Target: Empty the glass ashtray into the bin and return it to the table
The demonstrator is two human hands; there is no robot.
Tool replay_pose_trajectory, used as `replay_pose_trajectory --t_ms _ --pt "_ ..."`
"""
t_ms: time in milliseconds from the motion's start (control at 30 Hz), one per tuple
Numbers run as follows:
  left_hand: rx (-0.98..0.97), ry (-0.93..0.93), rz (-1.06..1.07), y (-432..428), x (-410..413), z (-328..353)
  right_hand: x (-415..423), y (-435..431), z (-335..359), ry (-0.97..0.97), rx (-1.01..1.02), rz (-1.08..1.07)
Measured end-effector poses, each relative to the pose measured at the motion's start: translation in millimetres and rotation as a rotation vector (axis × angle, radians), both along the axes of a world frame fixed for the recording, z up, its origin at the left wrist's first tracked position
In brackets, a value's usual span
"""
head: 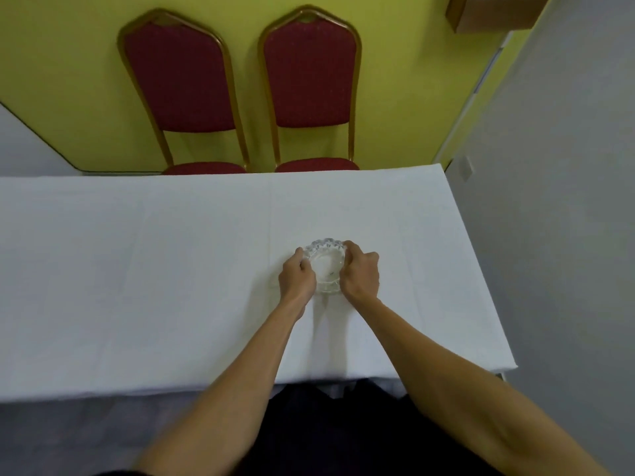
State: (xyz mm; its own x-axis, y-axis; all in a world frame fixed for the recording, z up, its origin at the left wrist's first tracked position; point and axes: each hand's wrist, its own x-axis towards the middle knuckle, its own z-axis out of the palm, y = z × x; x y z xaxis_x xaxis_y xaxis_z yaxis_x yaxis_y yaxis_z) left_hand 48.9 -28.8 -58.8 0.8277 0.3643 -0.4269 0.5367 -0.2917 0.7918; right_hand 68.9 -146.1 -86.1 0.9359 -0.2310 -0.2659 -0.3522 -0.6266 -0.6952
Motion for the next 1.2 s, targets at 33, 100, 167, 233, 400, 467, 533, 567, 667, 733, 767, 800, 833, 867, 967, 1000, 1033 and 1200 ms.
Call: replay_pose_trajectory --t_ms 33,100,167,233,400,467,533,567,667,733,767,800,833,867,967,1000,1033,1200 --pt "-0.006 -0.013 0.014 -1.1 1.4 -1.0 4.7 -0.5 -0.1 0.002 -0.004 0.008" --pt "-0.028 -0.052 0.053 -4.5 5.9 -2.9 12.3 -2.0 0.1 0.004 -0.01 0.022" --pt "-0.031 -0.087 0.073 -9.9 9.6 -5.1 16.8 -5.3 -1.3 0.004 -0.014 0.031" --pt "-0.039 -0.071 0.078 -15.3 10.4 -7.5 19.3 -9.4 -2.3 0.002 -0.025 0.046" --pt "-0.045 -0.077 0.107 -22.6 7.6 -9.2 19.6 -12.2 -0.6 -0.057 -0.1 0.125" --pt "-0.038 -0.088 0.105 -22.4 8.1 -11.8 20.3 -13.3 0.9 -0.026 -0.084 0.126" --pt "-0.026 -0.088 0.098 -21.3 8.2 -14.4 21.2 -15.4 3.0 0.005 -0.108 0.142" --pt "-0.02 -0.087 0.091 -20.5 8.1 -15.7 21.7 -16.2 5.0 0.024 -0.115 0.144" --pt "-0.014 -0.077 0.069 -17.7 7.7 -18.5 21.9 -16.3 8.7 0.047 -0.17 0.171" --pt "-0.023 -0.063 0.061 -16.5 8.2 -17.3 21.3 -14.8 12.0 0.053 -0.212 0.189" --pt "-0.028 -0.053 0.064 -15.8 9.2 -16.2 21.2 -13.9 13.4 0.062 -0.228 0.193" --pt "-0.031 -0.043 0.07 -15.6 10.4 -14.8 21.6 -13.3 13.9 0.071 -0.24 0.196" --pt "-0.032 -0.03 0.075 -15.7 11.5 -13.3 22.0 -13.0 16.1 0.086 -0.247 0.204" --pt "-0.034 -0.022 0.077 -15.6 12.3 -12.3 22.9 -13.2 17.1 0.094 -0.258 0.214" --pt "-0.025 0.007 0.071 -16.5 13.4 -5.7 26.4 -14.4 20.6 0.138 -0.304 0.265" --pt "-0.018 0.017 0.06 -17.2 12.8 -3.3 27.7 -15.0 21.0 0.148 -0.308 0.272" --pt "-0.008 0.034 0.045 -17.4 12.4 -1.7 28.8 -15.3 21.8 0.16 -0.307 0.267" --pt "0.057 0.125 -0.111 -8.5 28.7 20.6 35.8 -17.5 34.0 0.127 -0.325 0.306"
